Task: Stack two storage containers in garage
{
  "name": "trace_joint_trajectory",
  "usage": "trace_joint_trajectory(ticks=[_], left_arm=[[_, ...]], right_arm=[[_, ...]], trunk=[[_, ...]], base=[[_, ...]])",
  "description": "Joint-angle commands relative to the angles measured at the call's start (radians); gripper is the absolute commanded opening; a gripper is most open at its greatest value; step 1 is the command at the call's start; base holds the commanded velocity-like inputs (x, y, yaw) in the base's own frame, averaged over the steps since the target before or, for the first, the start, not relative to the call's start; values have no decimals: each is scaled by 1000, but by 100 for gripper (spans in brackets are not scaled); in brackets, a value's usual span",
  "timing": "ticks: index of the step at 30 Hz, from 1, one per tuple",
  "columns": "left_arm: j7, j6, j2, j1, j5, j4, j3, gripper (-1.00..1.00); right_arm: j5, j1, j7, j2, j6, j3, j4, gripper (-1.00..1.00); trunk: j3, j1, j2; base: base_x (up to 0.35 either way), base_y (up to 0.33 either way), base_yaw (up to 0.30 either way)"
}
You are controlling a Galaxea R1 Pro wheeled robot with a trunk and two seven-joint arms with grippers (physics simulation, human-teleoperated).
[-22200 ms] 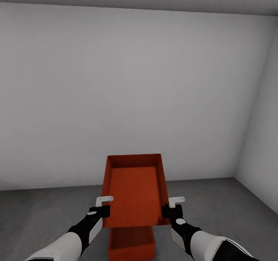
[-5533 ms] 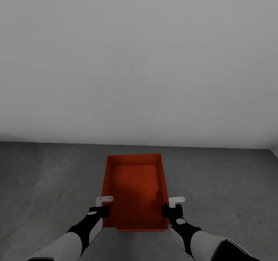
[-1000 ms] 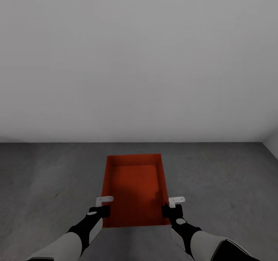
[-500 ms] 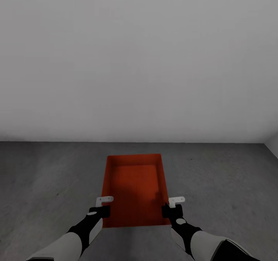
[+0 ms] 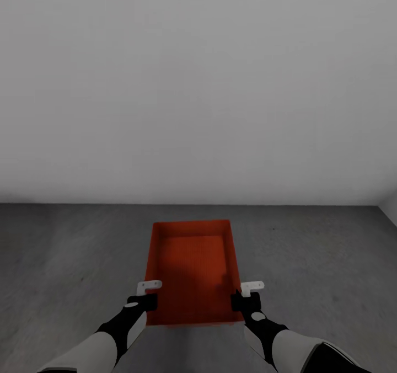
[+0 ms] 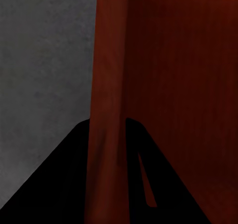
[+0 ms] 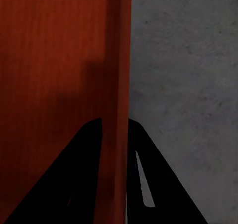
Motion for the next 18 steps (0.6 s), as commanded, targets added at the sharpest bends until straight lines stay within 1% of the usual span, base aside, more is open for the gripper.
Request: trace_joint_trajectory(ticks=[1,6,18], left_arm=[[8,-8,36,-1,-5,-11,33,-100],[7,-8,36,-1,-5,-11,33,-100],[8,-8,36,-1,-5,-11,33,-100]], right_arm=[[2,0,-2,0,1,-41,2,-100],[2,0,-2,0,1,-41,2,-100],[2,0,-2,0,1,-41,2,-100]], trunk=[[-1,0,-1],[-1,0,-1],[-1,0,-1]], base=[[179,0,0],[65,0,0],[5,0,0]])
